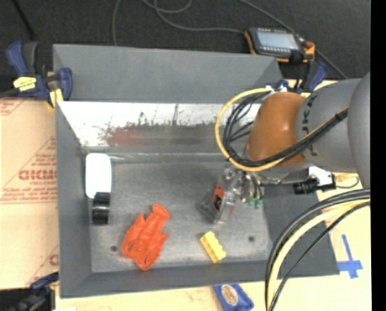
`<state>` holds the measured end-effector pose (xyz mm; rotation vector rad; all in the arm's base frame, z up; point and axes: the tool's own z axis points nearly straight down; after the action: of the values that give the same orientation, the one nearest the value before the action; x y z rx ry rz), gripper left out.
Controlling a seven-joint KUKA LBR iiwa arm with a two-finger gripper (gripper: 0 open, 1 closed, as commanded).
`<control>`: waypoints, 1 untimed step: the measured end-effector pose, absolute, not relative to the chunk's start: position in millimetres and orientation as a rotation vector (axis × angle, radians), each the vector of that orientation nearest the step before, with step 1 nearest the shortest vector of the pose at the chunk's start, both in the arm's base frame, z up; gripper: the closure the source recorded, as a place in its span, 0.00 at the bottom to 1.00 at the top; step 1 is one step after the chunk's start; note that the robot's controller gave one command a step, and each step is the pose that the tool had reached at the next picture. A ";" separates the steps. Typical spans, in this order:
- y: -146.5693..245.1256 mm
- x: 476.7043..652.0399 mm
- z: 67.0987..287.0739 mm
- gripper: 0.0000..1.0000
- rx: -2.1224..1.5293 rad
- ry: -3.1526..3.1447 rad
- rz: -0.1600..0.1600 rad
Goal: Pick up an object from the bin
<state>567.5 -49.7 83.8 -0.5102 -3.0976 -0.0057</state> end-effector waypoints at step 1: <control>-49.4 568.1 97.2 1.00 -0.510 -3.106 -0.006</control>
Offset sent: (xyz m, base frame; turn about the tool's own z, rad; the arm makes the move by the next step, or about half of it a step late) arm -0.0001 -0.0001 0.0210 0.0000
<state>568.1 -49.4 97.2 -0.5101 -3.1061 -0.0062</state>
